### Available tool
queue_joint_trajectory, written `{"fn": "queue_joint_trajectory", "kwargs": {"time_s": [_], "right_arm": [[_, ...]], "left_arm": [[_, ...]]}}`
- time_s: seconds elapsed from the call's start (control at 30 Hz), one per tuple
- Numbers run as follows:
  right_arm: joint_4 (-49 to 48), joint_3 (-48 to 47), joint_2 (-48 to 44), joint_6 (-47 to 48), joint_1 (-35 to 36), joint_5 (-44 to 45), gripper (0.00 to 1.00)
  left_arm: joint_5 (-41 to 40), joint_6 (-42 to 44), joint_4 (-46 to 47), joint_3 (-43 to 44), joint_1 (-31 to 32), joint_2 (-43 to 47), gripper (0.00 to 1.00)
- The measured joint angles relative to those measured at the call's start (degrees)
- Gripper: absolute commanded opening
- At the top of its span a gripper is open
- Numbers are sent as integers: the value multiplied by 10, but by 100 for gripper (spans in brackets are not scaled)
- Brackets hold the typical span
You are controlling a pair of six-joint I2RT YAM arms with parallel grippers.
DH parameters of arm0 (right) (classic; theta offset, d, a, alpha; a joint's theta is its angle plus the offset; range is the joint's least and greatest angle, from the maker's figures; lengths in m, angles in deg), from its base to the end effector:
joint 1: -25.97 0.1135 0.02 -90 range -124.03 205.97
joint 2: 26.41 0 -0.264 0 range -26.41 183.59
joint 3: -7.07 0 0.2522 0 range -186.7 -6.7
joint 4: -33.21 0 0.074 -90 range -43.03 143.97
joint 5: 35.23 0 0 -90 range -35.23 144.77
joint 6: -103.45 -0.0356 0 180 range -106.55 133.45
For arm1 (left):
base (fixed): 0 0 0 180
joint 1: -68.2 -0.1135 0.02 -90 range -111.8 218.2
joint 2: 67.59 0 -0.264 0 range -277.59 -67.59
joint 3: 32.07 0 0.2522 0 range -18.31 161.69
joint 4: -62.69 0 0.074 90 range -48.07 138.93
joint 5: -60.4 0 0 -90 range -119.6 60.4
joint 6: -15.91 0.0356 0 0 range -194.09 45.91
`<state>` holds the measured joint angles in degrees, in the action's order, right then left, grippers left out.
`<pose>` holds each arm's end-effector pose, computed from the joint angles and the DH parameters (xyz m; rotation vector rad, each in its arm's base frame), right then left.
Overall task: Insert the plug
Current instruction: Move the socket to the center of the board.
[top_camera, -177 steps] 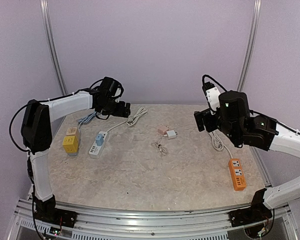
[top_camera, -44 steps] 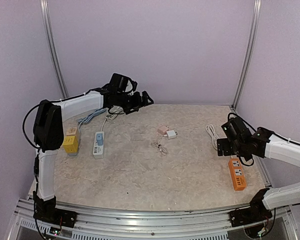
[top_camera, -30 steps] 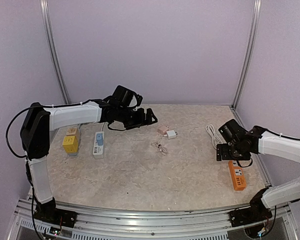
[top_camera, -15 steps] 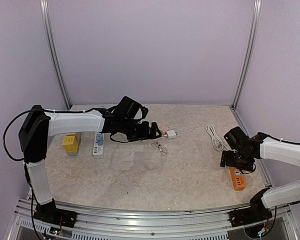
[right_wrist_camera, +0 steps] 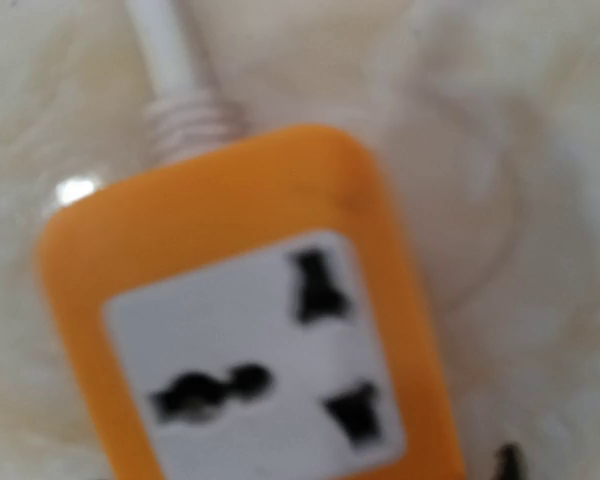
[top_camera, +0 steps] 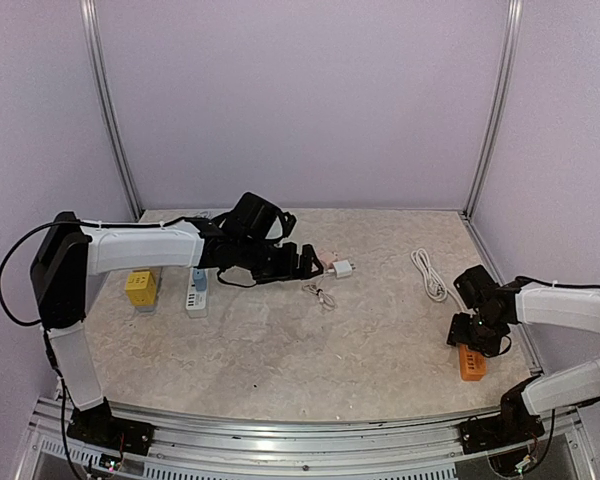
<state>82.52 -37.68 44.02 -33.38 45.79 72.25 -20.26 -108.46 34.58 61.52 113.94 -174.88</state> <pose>0.1794 0.0533 0.1487 0.6971 2.6639 -0.1544 0.2924 -0.3083 0.2331 0.3331 2.4389 -0.8618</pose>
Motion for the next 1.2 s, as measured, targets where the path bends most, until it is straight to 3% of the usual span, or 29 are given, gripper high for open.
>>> {"fn": "queue_joint_trajectory", "kwargs": {"time_s": [0.2, 0.5, 0.9, 1.03, 1.2], "right_arm": [[-39, 2, 0, 19, -1, -21, 44], [-90, -66, 99, 53, -1, -25, 35], [-125, -329, 354, 95, 35, -46, 38], [-126, -431, 429, 101, 67, -56, 43], [-139, -470, 459, 99, 116, -70, 58]], "left_arm": [[0, -5, 3, -10, 0, 0, 99], [7, -19, 11, -11, 0, 0, 99], [0, -30, 13, -28, 8, 0, 99], [-12, -35, 12, -39, 8, 0, 99], [-32, -38, 8, -43, 8, -1, 99]]}}
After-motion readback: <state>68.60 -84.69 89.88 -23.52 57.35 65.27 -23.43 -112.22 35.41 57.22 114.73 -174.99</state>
